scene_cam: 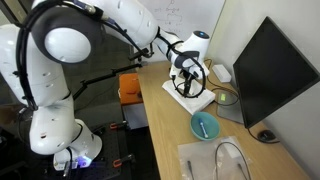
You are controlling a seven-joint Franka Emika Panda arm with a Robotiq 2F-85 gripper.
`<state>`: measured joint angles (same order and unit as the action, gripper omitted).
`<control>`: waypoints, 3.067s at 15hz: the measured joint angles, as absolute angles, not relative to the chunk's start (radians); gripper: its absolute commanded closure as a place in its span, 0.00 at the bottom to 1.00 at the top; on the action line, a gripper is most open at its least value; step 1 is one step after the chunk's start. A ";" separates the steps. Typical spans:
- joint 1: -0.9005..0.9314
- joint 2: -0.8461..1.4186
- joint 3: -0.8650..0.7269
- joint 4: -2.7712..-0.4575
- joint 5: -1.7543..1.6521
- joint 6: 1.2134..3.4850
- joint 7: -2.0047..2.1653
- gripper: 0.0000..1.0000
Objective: Remove the marker from the blue bowl
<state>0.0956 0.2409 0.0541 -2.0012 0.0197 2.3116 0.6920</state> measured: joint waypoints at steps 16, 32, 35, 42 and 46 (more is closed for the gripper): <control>0.110 0.479 -0.192 -1.788 -0.007 2.318 1.425 0.19; 0.134 0.636 -0.261 -1.722 -0.105 2.131 2.233 0.35; 0.133 0.670 -0.251 -1.680 -0.105 2.103 2.244 0.32; 0.137 0.684 -0.241 -1.626 -0.159 2.100 2.211 0.31; 0.134 0.706 -0.236 -1.616 -0.161 2.099 2.152 0.49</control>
